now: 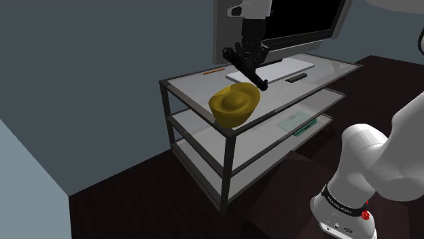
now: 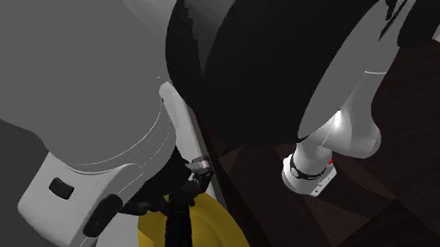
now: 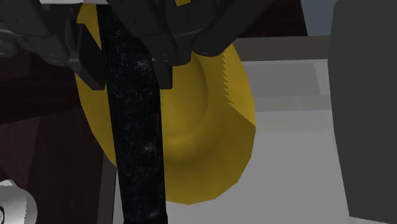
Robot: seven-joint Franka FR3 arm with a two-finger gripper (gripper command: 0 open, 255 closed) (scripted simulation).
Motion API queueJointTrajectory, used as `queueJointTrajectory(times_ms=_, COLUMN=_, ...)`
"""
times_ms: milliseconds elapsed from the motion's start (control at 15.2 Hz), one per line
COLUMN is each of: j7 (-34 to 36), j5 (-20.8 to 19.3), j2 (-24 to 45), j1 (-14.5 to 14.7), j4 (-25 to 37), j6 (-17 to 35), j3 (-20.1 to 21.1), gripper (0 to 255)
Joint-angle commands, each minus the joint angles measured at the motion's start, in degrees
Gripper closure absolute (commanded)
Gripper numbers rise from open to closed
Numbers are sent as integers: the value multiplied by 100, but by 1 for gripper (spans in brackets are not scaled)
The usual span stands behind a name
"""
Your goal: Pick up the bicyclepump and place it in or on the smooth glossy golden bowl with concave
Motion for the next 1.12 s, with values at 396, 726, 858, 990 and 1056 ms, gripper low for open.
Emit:
queueJointTrajectory(times_ms=396, j7=433, j5=166, j2=232, j1=178, j4=-121, j6=333, j3=253, gripper=255)
queueJointTrajectory(times_ms=726, j7=448, j5=134, j2=132, j1=165, j4=-607, j6=725, j3=253, gripper=255)
queueJointTrajectory(times_ms=858, j7=452, j5=123, j2=102, j1=159, j4=-791, j6=879, j3=251, gripper=255)
queueJointTrajectory(times_ms=990, j7=455, j5=114, j2=78, j1=154, j4=-960, j6=1025, j3=248, gripper=255)
queueJointTrajectory(times_ms=1056, j7=455, j5=114, j2=78, j1=154, j4=-960, j6=1026, j3=248, gripper=255)
